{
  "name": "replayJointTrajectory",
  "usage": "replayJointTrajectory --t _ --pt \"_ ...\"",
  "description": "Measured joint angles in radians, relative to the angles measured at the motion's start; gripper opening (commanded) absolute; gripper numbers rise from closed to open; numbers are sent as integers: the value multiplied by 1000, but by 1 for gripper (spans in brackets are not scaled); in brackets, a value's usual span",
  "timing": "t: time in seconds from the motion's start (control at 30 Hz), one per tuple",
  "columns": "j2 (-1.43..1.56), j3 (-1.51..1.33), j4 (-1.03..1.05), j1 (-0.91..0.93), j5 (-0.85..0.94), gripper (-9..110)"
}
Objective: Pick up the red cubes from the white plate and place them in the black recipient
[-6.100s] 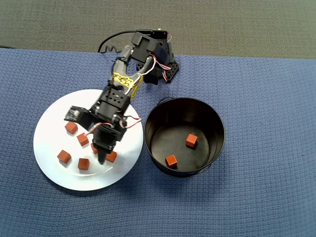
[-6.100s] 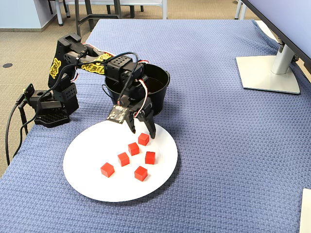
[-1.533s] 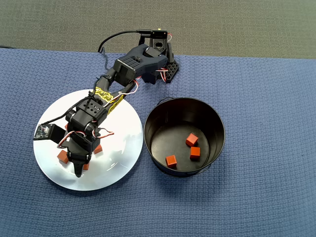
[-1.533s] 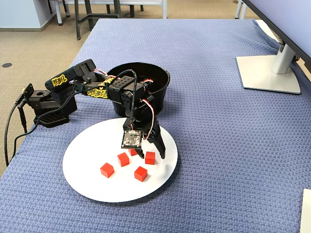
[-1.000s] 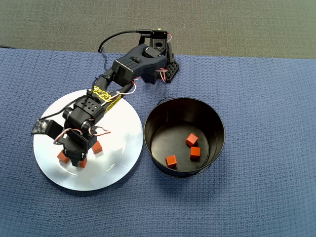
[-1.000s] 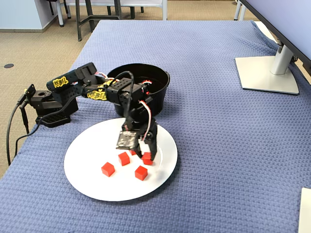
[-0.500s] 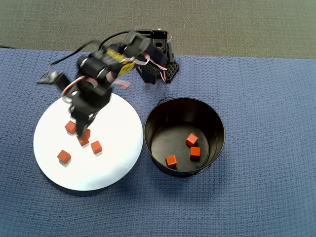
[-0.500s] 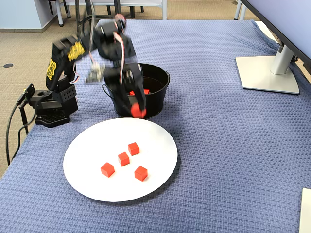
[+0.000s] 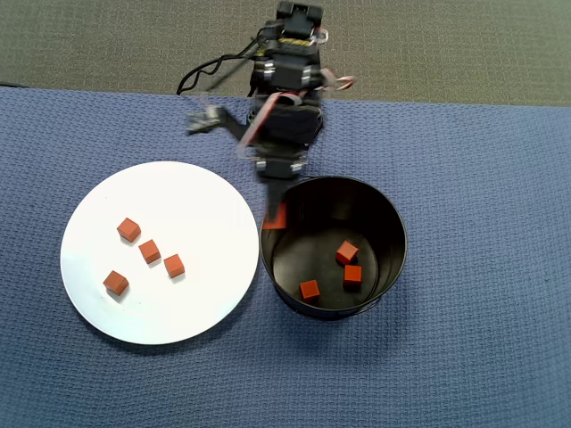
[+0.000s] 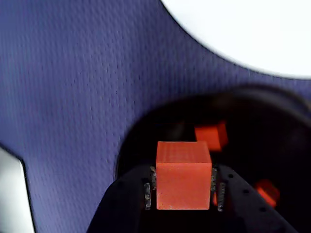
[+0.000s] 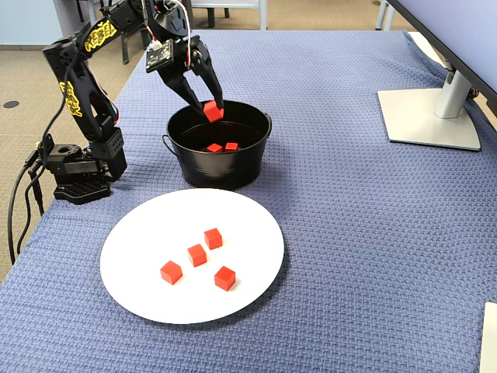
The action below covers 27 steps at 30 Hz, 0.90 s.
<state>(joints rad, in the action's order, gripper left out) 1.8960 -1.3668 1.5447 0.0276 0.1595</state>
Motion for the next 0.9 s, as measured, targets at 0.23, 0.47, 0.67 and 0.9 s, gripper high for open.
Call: replayJointTrajectory --t 0.23,0.47,0.67,0.9 --pt "147 -281 -109 -195 18 33" --pt "29 -178 -129 -34 51 33" --pt "-213 54 -123 230 115 30" --pt "-535 322 -72 485 120 27"
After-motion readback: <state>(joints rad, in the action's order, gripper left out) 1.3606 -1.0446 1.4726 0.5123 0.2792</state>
